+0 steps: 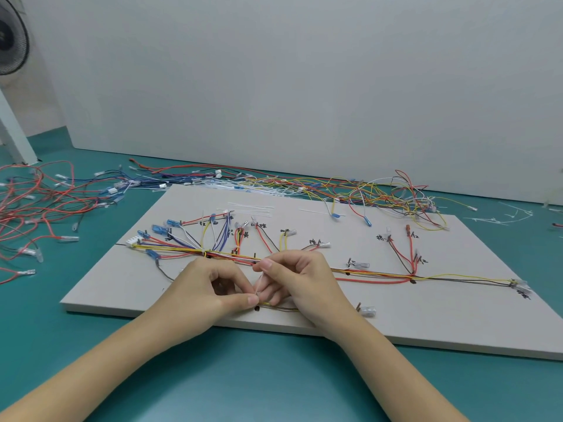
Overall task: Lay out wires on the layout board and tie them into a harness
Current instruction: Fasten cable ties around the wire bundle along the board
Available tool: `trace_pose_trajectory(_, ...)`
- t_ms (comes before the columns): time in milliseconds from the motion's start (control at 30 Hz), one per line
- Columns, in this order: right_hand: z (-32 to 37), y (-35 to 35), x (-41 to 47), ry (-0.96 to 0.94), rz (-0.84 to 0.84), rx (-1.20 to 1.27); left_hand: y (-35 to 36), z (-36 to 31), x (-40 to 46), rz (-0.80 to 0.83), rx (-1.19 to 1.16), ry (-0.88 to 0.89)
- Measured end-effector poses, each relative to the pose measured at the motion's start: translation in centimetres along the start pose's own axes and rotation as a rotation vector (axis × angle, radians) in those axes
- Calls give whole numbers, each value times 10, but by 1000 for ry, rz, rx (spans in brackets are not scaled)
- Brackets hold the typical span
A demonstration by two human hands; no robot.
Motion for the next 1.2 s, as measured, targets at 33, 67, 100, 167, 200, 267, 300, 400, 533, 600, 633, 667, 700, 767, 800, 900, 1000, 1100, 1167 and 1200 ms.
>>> trace_pose_trajectory(33, 0, 0, 0, 1, -2, -1, 0, 0, 0, -2, -2, 0)
trace_pose_trajectory(67, -1, 0, 0, 3, -5, 0, 0, 0, 0, -4, 1, -2)
trace_pose_trajectory(100, -1, 0, 1, 5, -9, 2, 0, -1, 0, -3, 6, -6)
trace_pose_trajectory(167, -1, -1, 1, 9, -20, 14, 1, -2, 0, 5, 26, -3)
trace_pose_trajectory(200, -1, -1, 0, 12, -26, 27, 1, -3, 0, 6, 35, 9)
trace_pose_trajectory(267, -1, -2, 0, 20, -34, 59, 2, -5, -1, 12, 42, 25)
trace_pose_trajectory(300, -1, -3, 0, 25, -34, 71, 2, -6, -1, 14, 40, 26)
trace_pose_trajectory(400, -1, -2, 1, 38, -26, 108, 3, -8, -1, 20, 29, 16)
trace_pose_trajectory(533, -1, -2, 2, 58, -19, 128, 4, -9, -1, 29, 22, 3)
trace_pose_trajectory(600, -1, -3, 2, 64, -11, 129, 5, -10, -1, 45, 16, -1)
trace_pose_trajectory(633, -1, -3, 2, 66, -9, 129, 6, -11, 0, 50, 20, -2)
trace_pose_trajectory(667, -1, -3, 2, 67, -8, 128, 6, -11, 1, 54, 25, 0)
trace_pose_trajectory(700, -1, -3, 2, 68, -8, 128, 6, -12, 1, 56, 28, 2)
trace_pose_trajectory(767, -1, -4, 1, 69, -7, 127, 6, -12, 1, 59, 33, 3)
trace_pose_trajectory(800, -1, -4, 1, 69, -4, 125, 6, -12, 1, 59, 36, 4)
trace_pose_trajectory(900, -1, -3, 2, 71, 3, 124, 6, -13, 0, 63, 49, 8)
trace_pose_trajectory(1000, -2, -4, 1, 60, -5, 140, 5, -11, -1, 60, 59, 11)
trace_pose_trajectory(1100, -1, -6, 2, 25, -44, 148, 2, -10, -1, 62, 68, 15)
trace_pose_trajectory(1167, 2, -9, 4, -3, -77, 151, 3, -9, 1, 77, 108, 9)
trace_pose_trajectory(1200, 3, -10, 5, -10, -91, 146, 4, -9, 2, 92, 137, 7)
Point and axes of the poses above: each hand's wrist, its own x-axis towards the middle knuckle, its own y-axis out of the palm, z = x × y, the point moved 7 cm from there along x, towards the middle knuckle, and after that the axes turned 12 degrees about x, right-handed, at the moved point
